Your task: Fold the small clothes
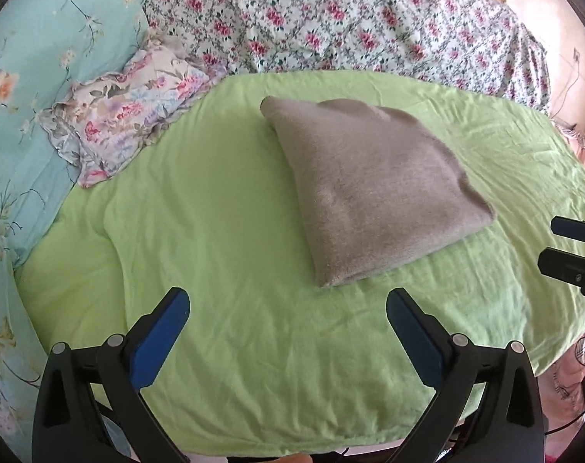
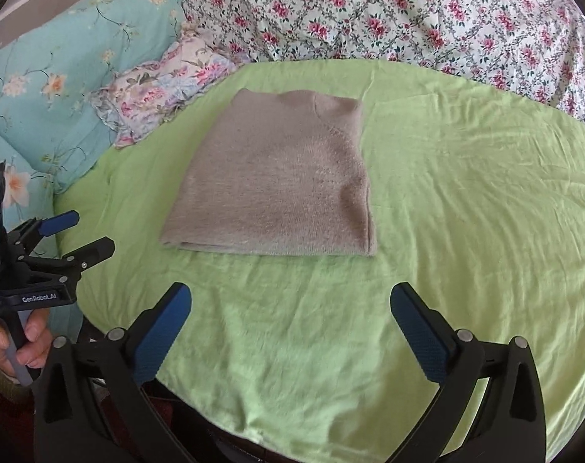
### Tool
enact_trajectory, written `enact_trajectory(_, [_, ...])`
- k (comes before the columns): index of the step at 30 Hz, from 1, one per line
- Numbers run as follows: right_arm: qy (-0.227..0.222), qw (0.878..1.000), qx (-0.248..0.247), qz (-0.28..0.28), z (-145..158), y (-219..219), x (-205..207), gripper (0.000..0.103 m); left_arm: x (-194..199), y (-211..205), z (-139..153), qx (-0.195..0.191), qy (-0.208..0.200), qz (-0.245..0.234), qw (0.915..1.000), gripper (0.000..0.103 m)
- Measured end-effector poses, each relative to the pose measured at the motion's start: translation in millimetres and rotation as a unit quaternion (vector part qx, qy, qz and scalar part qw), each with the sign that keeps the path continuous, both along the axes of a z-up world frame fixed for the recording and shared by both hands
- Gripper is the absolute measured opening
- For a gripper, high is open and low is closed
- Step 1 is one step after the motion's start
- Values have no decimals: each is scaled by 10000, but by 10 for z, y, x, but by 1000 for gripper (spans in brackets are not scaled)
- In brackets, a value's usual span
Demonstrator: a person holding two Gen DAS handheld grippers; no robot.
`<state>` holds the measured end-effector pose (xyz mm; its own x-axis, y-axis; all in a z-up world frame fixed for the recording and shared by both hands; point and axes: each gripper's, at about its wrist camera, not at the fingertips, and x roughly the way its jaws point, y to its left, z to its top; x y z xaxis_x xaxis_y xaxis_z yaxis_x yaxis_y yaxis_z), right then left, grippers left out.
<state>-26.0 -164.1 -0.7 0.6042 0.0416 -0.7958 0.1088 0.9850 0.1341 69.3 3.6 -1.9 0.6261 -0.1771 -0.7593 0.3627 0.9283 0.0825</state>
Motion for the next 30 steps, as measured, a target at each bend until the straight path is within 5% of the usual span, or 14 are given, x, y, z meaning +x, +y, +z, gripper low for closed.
enact_trajectory(9, [171,9996,-184,120,-111,17,385,103,266,-125,-61,326,29,231,9992,102])
enact_trajectory(30, [407,9986,-247,231,-158,1,894,103,534,-293,-45,337,64,273,9990,102])
